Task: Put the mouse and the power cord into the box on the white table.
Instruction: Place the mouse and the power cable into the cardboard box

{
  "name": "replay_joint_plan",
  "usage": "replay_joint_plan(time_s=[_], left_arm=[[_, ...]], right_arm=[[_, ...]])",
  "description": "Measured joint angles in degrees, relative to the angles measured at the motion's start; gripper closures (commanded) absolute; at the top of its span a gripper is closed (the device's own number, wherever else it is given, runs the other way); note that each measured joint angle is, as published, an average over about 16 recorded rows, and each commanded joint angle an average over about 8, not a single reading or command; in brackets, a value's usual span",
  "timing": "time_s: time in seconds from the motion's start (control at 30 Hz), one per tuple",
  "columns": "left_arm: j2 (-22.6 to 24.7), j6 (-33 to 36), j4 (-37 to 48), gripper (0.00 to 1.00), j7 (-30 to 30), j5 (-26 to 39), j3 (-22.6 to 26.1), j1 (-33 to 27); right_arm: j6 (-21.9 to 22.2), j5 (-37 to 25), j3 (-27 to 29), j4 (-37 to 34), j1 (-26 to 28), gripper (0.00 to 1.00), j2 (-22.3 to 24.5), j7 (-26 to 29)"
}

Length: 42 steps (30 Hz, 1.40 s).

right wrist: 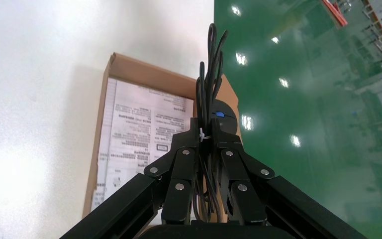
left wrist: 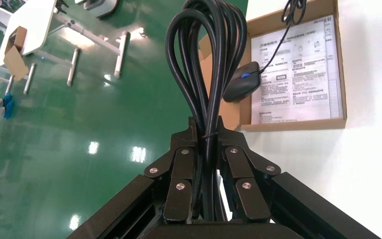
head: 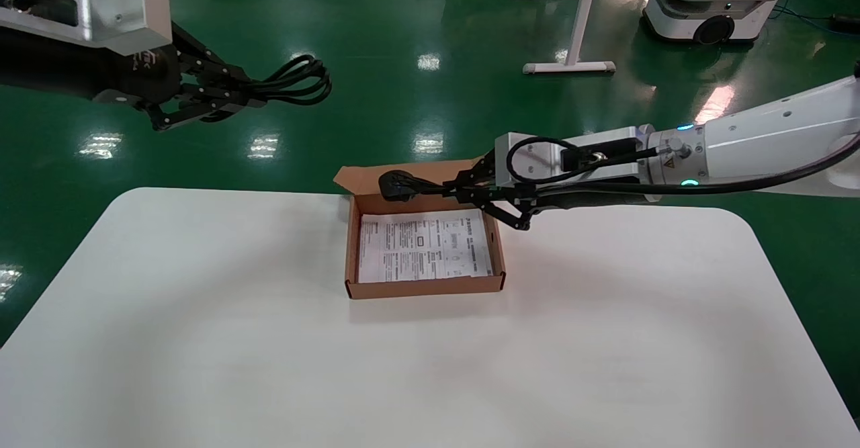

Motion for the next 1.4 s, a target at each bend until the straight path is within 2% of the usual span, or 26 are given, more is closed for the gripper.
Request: replay_joint_plan(time_s=[0.67,1.4], left_arm=[[-0.98,0.77,-1.87,1.0,-1.66,-0.87,-0.2,1.69],[-2.42,0.21,-7.05,1.0,-5.05,-2.24,-0.57,5.22]], right_arm=[[-1.35,-0.48,-0.34,4.66,-0.89,1.0,2.11,1.73],[1.63,0.13,0.42,20.02,-2.71,1.0,6.74,10.55]])
